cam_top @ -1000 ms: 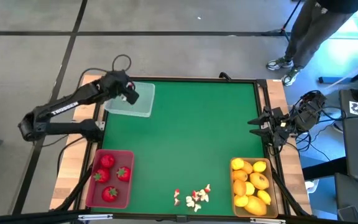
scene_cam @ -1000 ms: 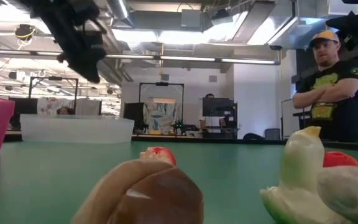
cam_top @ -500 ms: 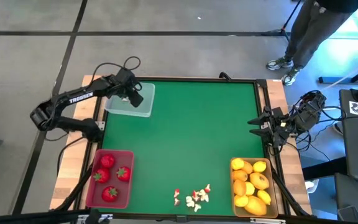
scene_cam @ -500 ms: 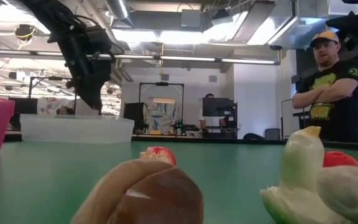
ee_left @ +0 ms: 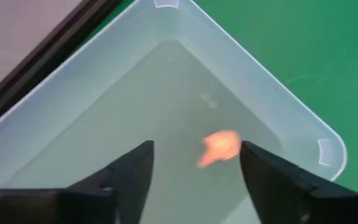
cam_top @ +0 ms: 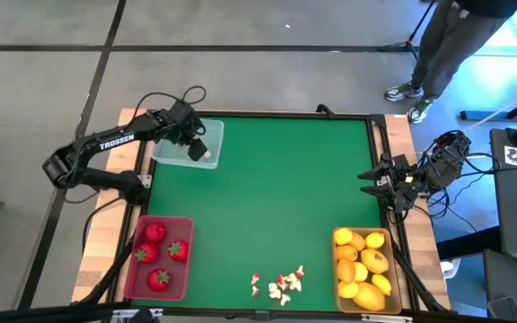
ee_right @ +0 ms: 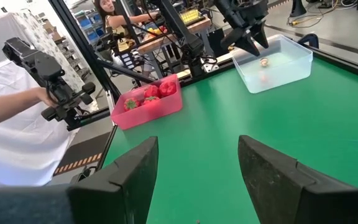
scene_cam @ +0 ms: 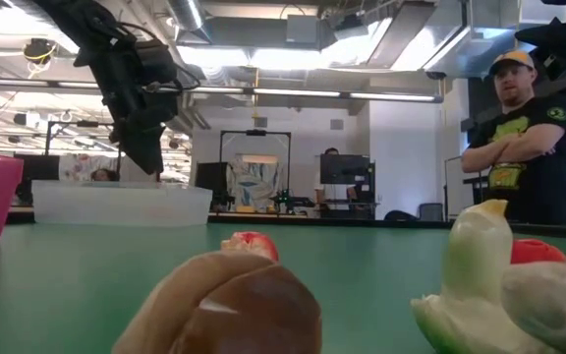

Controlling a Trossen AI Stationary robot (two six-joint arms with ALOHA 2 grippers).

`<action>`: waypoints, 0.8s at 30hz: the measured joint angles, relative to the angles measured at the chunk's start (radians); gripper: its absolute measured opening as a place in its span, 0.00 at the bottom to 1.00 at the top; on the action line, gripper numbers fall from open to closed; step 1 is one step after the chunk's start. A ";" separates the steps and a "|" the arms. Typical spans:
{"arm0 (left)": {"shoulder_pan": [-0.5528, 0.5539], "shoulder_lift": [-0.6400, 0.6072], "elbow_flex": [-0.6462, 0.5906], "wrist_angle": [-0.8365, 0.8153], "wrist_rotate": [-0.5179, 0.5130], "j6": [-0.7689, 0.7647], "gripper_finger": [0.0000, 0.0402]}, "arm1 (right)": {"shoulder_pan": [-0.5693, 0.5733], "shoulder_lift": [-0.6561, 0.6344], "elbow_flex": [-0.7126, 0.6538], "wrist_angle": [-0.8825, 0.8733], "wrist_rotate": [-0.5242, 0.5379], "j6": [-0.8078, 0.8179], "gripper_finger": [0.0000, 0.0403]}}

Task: Sort produce into baskets
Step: Put the red mushroom into the white bin

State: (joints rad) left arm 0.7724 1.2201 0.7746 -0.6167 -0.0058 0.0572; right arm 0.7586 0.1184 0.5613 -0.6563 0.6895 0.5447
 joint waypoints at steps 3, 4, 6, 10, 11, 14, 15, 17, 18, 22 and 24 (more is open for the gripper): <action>-0.007 0.000 0.000 0.001 -0.016 -0.001 0.69 | 0.000 0.000 0.000 0.001 0.000 0.000 0.55; -0.008 0.000 0.000 0.000 -0.018 -0.015 0.72 | 0.000 0.000 0.000 0.002 0.000 0.000 0.55; -0.008 0.000 0.000 0.001 0.002 -0.043 0.75 | 0.000 0.000 0.000 0.003 0.000 0.000 0.55; -0.045 -0.008 0.001 0.001 0.186 -0.056 0.77 | 0.000 0.000 0.000 0.004 0.000 0.001 0.55; -0.067 -0.012 0.004 0.001 0.228 -0.062 0.77 | 0.000 0.000 0.000 0.004 0.000 0.001 0.55; -0.166 -0.033 0.012 0.021 0.286 -0.121 0.77 | 0.000 0.000 0.000 0.004 0.000 0.001 0.55; -0.212 -0.040 0.012 0.034 0.292 -0.143 0.77 | 0.000 0.000 0.000 0.004 0.000 0.001 0.55; -0.315 -0.045 0.012 0.074 0.298 -0.200 0.77 | 0.000 0.000 0.000 0.004 0.000 0.001 0.55; -0.370 -0.045 0.012 0.098 0.297 -0.238 0.77 | 0.000 0.000 0.000 0.003 0.000 0.001 0.55; -0.616 -0.032 0.013 0.214 0.216 -0.399 0.77 | 0.000 0.000 0.000 0.003 0.000 0.001 0.55; -0.746 -0.011 0.013 0.258 0.141 -0.466 0.77 | 0.000 0.000 0.000 0.003 0.000 0.001 0.55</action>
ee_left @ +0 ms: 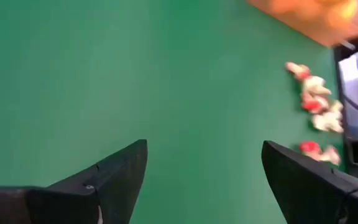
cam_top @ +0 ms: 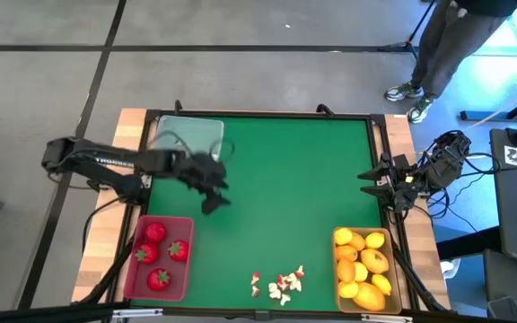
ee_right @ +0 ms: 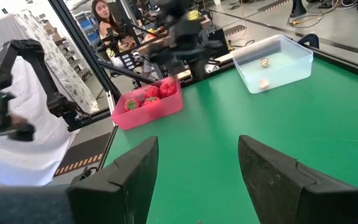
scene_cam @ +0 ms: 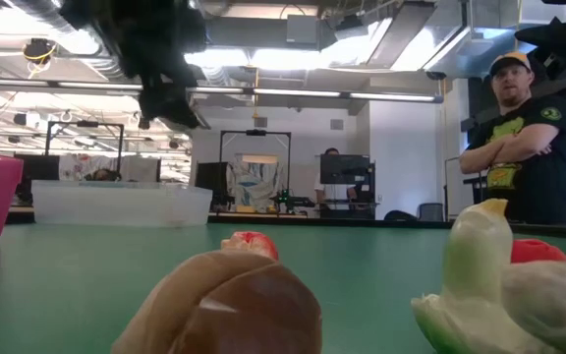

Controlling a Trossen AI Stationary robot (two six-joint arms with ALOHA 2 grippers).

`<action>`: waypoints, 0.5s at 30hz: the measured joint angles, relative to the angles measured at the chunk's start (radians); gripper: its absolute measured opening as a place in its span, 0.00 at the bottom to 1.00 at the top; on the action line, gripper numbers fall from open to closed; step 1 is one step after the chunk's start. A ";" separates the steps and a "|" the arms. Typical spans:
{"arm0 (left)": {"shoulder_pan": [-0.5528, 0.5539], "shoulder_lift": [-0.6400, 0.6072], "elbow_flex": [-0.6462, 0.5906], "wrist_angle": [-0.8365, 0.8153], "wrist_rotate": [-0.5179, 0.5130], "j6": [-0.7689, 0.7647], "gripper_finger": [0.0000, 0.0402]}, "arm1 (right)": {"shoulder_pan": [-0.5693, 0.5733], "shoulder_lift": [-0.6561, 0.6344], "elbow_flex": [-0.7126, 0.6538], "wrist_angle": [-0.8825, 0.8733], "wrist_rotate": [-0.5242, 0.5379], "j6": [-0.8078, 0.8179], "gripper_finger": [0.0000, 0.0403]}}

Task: Sort produce into baskets
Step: Put the red mushroom into the white bin

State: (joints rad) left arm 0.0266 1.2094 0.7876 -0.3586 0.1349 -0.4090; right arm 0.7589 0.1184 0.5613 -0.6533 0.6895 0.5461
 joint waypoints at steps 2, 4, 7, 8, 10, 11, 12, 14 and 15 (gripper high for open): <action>-0.116 0.026 0.000 0.066 -0.097 -0.088 0.77 | 0.000 0.000 0.000 0.000 0.000 0.000 0.55; -0.222 0.064 0.000 0.121 -0.189 -0.178 0.77 | 0.000 0.000 0.000 0.000 0.000 0.000 0.55; -0.348 0.140 0.000 0.210 -0.308 -0.301 0.77 | 0.000 0.000 0.000 0.000 0.000 0.000 0.55; -0.378 0.169 0.000 0.244 -0.332 -0.337 0.77 | 0.000 0.000 0.000 0.000 0.000 0.000 0.55; -0.425 0.237 0.014 0.282 -0.368 -0.415 0.77 | 0.000 0.000 0.000 0.000 0.000 0.000 0.55; -0.441 0.274 0.032 0.282 -0.378 -0.445 0.77 | 0.000 0.000 0.000 -0.001 0.000 0.000 0.55; -0.455 0.312 0.054 0.280 -0.382 -0.473 0.77 | 0.000 0.000 0.000 -0.002 0.000 0.000 0.55; -0.475 0.389 0.111 0.270 -0.385 -0.507 0.77 | 0.000 0.000 0.000 -0.003 0.000 0.000 0.55; -0.481 0.425 0.144 0.253 -0.385 -0.514 0.77 | 0.000 0.000 0.000 -0.003 0.000 0.000 0.55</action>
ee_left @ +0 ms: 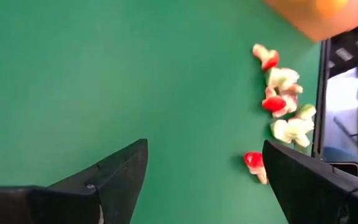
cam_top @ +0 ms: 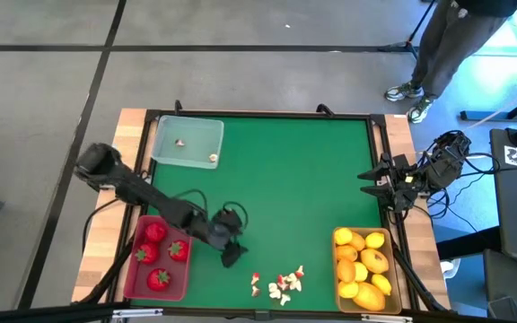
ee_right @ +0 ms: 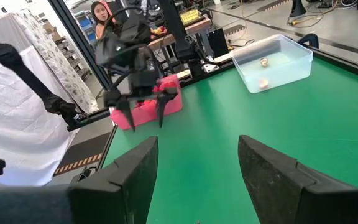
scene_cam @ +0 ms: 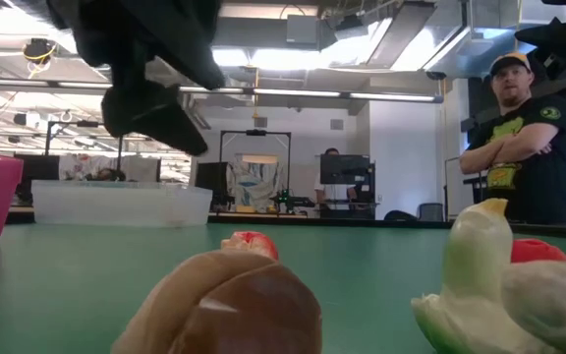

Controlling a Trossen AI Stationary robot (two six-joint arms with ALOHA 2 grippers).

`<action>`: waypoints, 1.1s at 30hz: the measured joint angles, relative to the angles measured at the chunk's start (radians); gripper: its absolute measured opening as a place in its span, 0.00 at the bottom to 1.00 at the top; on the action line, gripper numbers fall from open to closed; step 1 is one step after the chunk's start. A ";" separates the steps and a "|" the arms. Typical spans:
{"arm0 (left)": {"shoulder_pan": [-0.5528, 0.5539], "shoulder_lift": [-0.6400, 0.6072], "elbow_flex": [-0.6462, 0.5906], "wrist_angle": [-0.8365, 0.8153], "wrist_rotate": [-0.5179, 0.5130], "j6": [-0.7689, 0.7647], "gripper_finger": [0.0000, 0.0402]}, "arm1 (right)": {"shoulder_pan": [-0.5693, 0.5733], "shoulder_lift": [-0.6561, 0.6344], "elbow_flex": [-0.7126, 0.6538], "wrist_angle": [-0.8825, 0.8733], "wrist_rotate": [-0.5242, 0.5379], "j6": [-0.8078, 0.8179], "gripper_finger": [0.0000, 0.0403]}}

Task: Sort produce into baskets
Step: Put the red mushroom into the white bin

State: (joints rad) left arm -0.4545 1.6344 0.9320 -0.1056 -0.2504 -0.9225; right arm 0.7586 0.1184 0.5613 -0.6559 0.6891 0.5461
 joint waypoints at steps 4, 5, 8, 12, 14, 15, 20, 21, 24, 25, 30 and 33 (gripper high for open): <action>-0.015 0.142 0.159 -0.133 -0.002 -0.042 0.77 | 0.000 0.000 0.000 0.000 0.000 0.000 0.55; -0.019 0.175 0.204 -0.164 -0.002 -0.059 0.77 | 0.000 0.000 0.000 0.000 0.000 0.000 0.55; -0.036 0.261 0.340 -0.267 -0.003 -0.104 0.77 | 0.000 0.000 0.000 -0.001 0.000 0.000 0.55; -0.054 0.352 0.505 -0.453 -0.001 -0.190 0.77 | 0.000 0.000 0.000 0.000 -0.003 0.005 0.55; -0.061 0.381 0.562 -0.527 -0.002 -0.233 0.77 | 0.000 0.000 0.000 0.000 -0.023 0.011 0.55; -0.063 0.392 0.583 -0.553 -0.003 -0.261 0.77 | 0.000 0.000 0.000 0.000 -0.029 0.017 0.55; -0.084 0.442 0.608 -0.510 -0.005 -0.371 0.77 | 0.000 0.000 0.000 -0.006 -0.046 0.029 0.55; -0.091 0.451 0.608 -0.501 -0.003 -0.392 0.77 | 0.000 0.000 0.000 -0.006 -0.046 0.029 0.55; -0.108 0.476 0.608 -0.498 0.010 -0.456 0.77 | 0.000 0.000 0.000 -0.006 -0.046 0.029 0.55; -0.113 0.483 0.608 -0.493 0.014 -0.470 0.77 | 0.000 0.000 0.000 -0.007 -0.046 0.029 0.55; -0.129 0.493 0.609 -0.429 0.014 -0.508 0.77 | 0.000 0.000 0.000 -0.006 -0.053 0.029 0.55; -0.129 0.493 0.609 -0.427 0.013 -0.511 0.77 | 0.000 0.000 0.000 -0.006 -0.054 0.029 0.55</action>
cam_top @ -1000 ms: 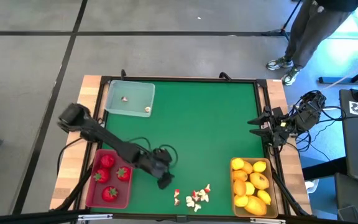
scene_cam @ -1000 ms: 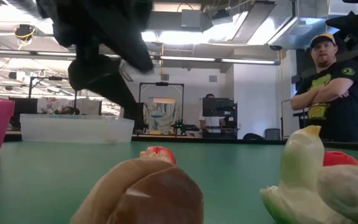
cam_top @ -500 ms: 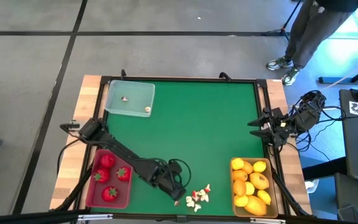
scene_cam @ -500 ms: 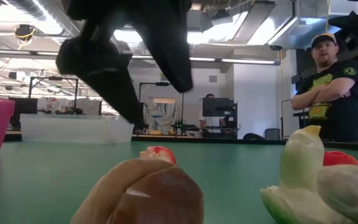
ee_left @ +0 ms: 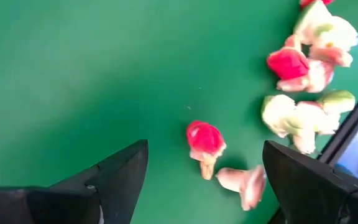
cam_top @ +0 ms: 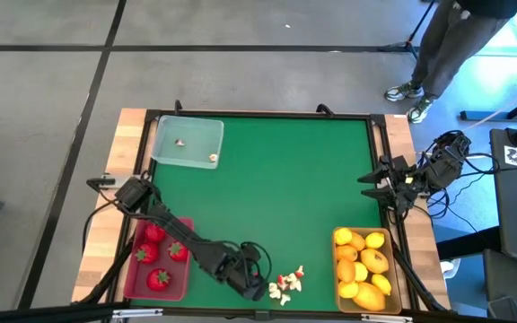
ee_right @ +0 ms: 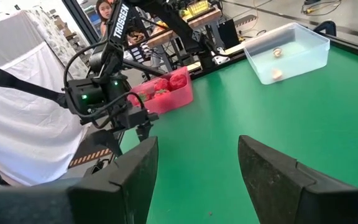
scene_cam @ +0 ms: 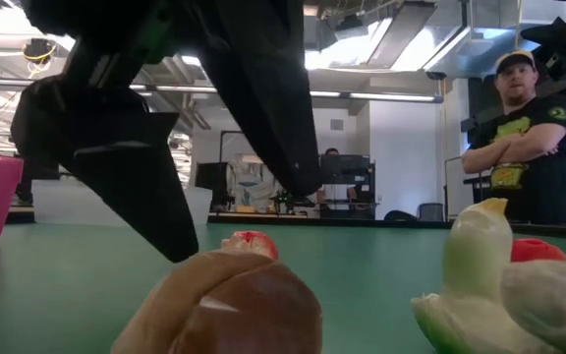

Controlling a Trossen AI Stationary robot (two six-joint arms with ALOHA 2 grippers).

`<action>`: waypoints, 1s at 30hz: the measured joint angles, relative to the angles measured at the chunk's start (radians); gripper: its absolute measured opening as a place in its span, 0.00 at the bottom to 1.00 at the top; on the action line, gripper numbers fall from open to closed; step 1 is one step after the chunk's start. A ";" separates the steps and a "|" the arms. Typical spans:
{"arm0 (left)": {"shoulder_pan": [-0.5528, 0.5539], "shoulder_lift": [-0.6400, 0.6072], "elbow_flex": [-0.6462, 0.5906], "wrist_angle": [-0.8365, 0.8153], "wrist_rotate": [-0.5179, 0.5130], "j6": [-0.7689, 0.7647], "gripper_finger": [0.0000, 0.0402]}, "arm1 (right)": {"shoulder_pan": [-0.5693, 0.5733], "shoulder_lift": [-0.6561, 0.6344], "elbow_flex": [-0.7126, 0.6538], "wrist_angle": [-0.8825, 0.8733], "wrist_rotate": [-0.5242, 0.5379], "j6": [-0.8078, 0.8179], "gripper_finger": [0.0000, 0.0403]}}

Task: Sort produce into baskets
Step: Put the red mushroom into the white bin

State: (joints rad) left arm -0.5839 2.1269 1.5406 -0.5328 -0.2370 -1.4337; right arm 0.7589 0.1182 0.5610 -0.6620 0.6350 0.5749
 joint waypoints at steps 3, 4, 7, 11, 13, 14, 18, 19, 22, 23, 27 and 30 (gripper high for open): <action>0.000 0.009 0.001 -0.002 0.000 0.001 0.77 | 0.000 0.000 0.000 0.000 0.000 0.000 0.55; 0.000 0.017 0.002 -0.001 0.001 -0.001 0.77 | 0.000 0.000 0.000 0.000 0.000 0.000 0.55; 0.000 0.043 0.002 0.036 0.004 -0.005 0.75 | 0.000 0.000 0.000 -0.001 -0.010 0.000 0.55; 0.000 0.070 0.012 0.091 0.014 -0.006 0.70 | 0.000 0.000 0.000 -0.012 -0.017 0.000 0.55; 0.000 0.072 0.014 0.091 0.016 -0.008 0.66 | 0.000 0.000 0.000 -0.019 -0.017 0.000 0.55; 0.000 0.070 0.019 0.079 0.016 -0.008 0.65 | 0.000 0.000 0.000 -0.020 -0.018 0.001 0.55; -0.003 0.073 0.052 -0.011 0.019 -0.008 0.57 | 0.000 0.000 0.000 -0.021 -0.018 0.007 0.55; -0.004 0.073 0.055 -0.025 0.019 -0.005 0.55 | 0.000 0.000 0.000 -0.021 -0.018 0.008 0.55; -0.004 0.073 0.058 -0.055 0.021 -0.001 0.49 | 0.000 0.000 0.000 -0.021 -0.018 0.022 0.55; -0.004 0.074 0.058 -0.060 0.022 0.004 0.47 | 0.000 0.000 0.000 -0.021 -0.018 0.024 0.55; -0.004 0.076 0.058 -0.058 0.017 0.032 0.41 | 0.000 0.000 0.000 -0.020 -0.018 0.027 0.55; -0.004 0.076 0.057 -0.062 0.011 0.034 0.36 | 0.000 0.000 0.000 -0.019 -0.018 0.027 0.55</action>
State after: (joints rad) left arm -0.5884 2.2032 1.5978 -0.5950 -0.2257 -1.3998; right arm 0.7588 0.1181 0.5610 -0.6808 0.6174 0.6014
